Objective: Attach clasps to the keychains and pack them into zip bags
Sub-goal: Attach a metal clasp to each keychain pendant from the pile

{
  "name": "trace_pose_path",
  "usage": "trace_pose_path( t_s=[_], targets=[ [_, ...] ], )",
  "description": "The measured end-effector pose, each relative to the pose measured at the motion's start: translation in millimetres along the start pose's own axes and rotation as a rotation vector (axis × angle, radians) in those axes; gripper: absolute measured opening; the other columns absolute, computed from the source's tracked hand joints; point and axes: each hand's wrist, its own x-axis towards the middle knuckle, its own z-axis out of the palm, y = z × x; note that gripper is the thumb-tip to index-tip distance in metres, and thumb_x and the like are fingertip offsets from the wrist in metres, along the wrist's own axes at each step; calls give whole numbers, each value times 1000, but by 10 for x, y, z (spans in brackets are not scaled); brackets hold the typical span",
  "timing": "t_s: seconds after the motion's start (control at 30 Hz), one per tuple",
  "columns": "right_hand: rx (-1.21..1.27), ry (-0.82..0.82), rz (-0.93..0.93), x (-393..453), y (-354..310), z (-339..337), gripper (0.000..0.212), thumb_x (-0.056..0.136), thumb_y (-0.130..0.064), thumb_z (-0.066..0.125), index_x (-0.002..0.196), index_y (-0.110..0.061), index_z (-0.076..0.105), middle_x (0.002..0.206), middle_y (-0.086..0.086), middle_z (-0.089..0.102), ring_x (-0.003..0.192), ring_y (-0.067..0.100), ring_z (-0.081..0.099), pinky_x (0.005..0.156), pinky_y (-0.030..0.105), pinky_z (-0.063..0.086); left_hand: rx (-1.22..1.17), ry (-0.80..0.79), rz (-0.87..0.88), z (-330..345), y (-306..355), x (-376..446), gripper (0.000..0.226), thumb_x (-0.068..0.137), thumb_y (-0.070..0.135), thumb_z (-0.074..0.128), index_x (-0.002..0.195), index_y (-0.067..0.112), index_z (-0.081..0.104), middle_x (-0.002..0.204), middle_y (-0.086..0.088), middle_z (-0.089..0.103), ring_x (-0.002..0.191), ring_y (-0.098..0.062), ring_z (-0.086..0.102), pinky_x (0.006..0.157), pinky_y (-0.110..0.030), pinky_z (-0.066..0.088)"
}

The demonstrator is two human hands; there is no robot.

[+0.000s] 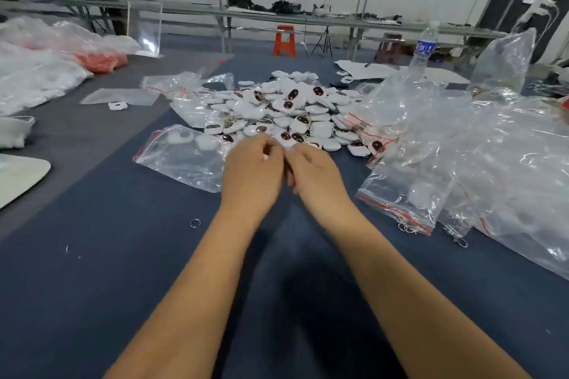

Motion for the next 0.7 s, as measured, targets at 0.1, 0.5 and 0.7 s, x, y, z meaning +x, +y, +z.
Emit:
trace_pose_path(
  t_s=[0.1, 0.5, 0.7],
  targets=[
    [-163, 41, 81, 212, 189, 125, 19, 93, -21, 49, 76, -21, 57, 60, -11, 52, 54, 3, 43, 57, 28, 37, 456, 39, -94, 17, -281, 345, 41, 88, 26, 56, 128, 16, 52, 140, -12, 38, 130, -33, 33, 105, -42, 31],
    [-68, 5, 72, 173, 489, 81, 14, 91, -19, 53, 87, -29, 62, 68, -18, 59, 58, -1, 50, 55, 12, 42, 0, 174, 111, -143, -493, 314, 29, 104, 30, 38, 104, 24, 66, 102, 3, 67, 97, -18, 60, 83, -40, 48],
    [607, 190, 218, 220, 397, -47, 37, 101, -38, 42, 131, -21, 55, 121, 9, 65, 102, 28, 66, 89, 42, 53, -1414, -247, -337, -262, -320, 308, 23, 103, 21, 46, 91, 17, 66, 93, 0, 76, 84, -17, 74, 63, -29, 59]
  ],
)
